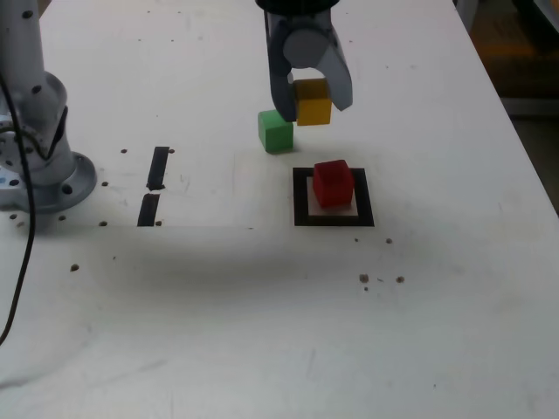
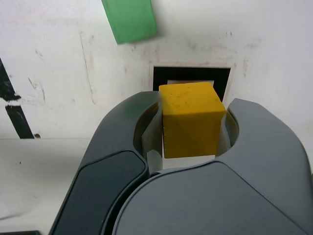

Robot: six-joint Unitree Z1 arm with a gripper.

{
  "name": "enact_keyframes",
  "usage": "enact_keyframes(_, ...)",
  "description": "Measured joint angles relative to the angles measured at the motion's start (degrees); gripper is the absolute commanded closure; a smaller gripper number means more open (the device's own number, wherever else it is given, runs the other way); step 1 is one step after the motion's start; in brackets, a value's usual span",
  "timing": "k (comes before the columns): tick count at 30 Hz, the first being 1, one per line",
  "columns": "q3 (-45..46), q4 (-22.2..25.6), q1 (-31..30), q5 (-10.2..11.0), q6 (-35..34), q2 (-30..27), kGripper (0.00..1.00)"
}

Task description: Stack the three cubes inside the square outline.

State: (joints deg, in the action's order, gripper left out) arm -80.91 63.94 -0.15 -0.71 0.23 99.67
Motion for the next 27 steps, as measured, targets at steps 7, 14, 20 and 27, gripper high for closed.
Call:
enact_keyframes(7, -0.14, 0.36, -3.94, -1.09, -1.69, 1.51, 0.97)
enact_keyframes(14, -0.45, 0.18, -5.88, -1.05, -3.13, 2.18, 0.97)
enact_keyframes(20, -2.93, 0.18, -6.71, -1.02, -3.91, 3.50, 0.97)
enact_keyframes(27, -4.44, -0.15, -7.67, -1.14, -5.39, 5.37, 0.97)
